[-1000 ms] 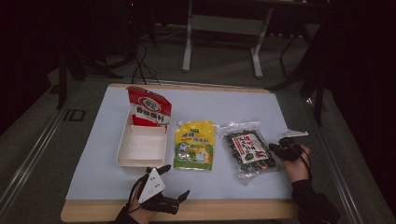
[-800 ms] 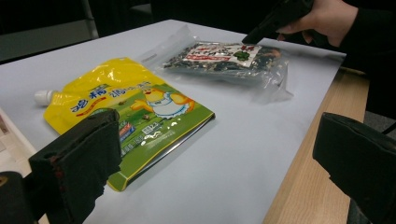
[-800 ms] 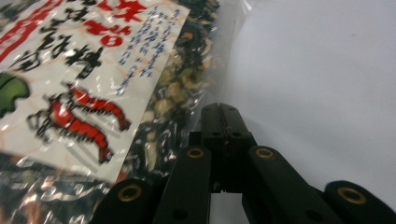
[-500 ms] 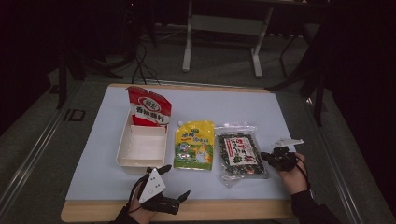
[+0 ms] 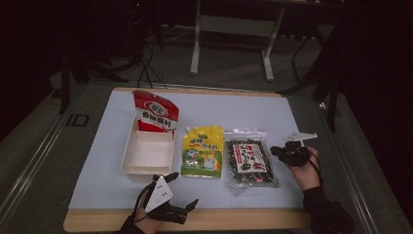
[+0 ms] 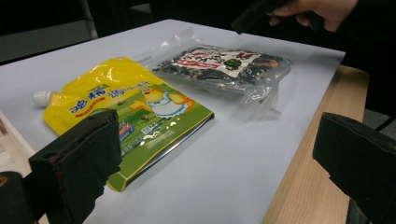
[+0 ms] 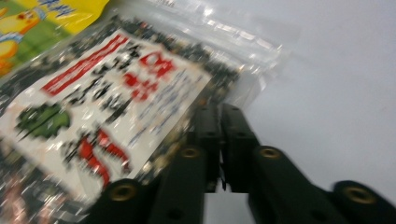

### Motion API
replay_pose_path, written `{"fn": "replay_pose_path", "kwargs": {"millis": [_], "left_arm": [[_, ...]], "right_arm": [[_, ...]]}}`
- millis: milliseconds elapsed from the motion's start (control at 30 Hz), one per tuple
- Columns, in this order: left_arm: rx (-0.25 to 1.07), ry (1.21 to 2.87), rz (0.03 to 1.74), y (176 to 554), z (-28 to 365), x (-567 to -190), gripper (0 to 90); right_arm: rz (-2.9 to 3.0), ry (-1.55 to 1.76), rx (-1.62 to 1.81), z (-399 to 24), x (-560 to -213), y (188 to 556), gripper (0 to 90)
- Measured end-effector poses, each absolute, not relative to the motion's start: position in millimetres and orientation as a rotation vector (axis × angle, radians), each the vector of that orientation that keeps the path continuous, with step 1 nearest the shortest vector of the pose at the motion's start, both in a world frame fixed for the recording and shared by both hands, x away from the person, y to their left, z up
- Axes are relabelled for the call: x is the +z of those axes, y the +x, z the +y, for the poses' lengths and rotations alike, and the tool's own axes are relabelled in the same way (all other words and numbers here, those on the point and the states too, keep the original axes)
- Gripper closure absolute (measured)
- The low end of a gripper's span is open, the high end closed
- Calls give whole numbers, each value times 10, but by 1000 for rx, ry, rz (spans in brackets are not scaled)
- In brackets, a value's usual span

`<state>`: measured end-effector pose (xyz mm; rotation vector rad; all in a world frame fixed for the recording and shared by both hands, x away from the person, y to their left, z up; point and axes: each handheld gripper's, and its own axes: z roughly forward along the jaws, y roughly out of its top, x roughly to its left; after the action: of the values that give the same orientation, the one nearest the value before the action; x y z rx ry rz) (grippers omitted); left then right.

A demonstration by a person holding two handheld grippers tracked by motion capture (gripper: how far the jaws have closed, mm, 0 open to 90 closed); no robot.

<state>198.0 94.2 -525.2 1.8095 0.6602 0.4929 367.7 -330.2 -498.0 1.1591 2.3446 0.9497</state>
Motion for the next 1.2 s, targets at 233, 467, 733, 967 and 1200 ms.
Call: {"fn": "replay_pose_path", "kwargs": {"millis": [233,467,733,967,1200], "left_arm": [[494,1812,661,1979,943,-5256,24],[496,1812,662,1977,946,-5257,24],[489,1816,667,1979,949,-5270,24],[483,1814,666,1983,955,-5278,24],[481,1819,667,1986,955,-5284,24]], "right_arm": [[2370,1145,944,-3273,-4953,3967,706],[2371,1172,903,-3239,-4983,4290,637],[2417,1221,870,-3209,-5064,4593,515],[2437,1257,834,-3200,-5155,4789,424],[2477,1265,827,-3184,-5223,4896,395]]}}
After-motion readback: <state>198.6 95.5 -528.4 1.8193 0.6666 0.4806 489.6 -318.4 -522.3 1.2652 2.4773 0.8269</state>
